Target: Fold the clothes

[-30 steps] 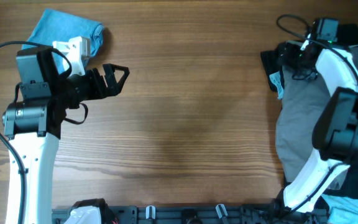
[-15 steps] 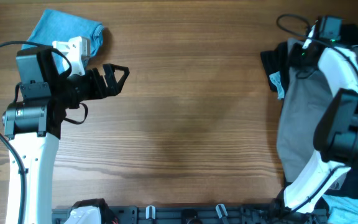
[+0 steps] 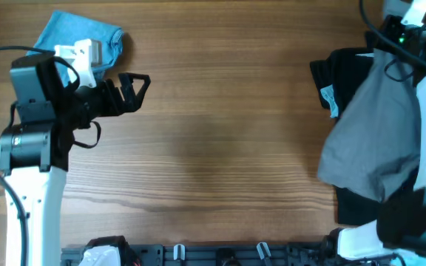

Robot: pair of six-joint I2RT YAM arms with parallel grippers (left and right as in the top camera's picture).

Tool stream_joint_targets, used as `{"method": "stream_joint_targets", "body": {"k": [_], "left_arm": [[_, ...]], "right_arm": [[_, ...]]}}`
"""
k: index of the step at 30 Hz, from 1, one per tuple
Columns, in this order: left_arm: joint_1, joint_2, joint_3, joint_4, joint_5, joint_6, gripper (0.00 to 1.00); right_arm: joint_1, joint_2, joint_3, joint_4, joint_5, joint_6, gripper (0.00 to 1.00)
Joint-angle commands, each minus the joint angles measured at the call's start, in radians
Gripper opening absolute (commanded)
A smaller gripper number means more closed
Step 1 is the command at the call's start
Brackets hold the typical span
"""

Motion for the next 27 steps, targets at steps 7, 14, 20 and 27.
{"method": "stream_joint_targets", "body": {"k": [7,14,20,27], "left_arm": [[-0.006,-0.152,0.075,0.005,-0.306,-0.002,1.00],[-0.006,-0.220,0.077,0.022,-0.412,-0.002,1.00],[-0.008,-0.216,0.077,0.022,-0.397,-0.002,1.00],[-0.052,-0.014,0.077,0.027,-0.314,-0.002,1.00]], "right_arm": [[0.579,-0.055,0.024,-0.016,-0.198,-0.024,0.05],[0.967,0.022,0.024,-0.022,0.026,0.050,0.88],[0.887,-0.043,0.026,-0.045,0.173,0.121,0.93],[0.565,-0.188,0.026,-0.172,0.011,0.235,0.93]]}}
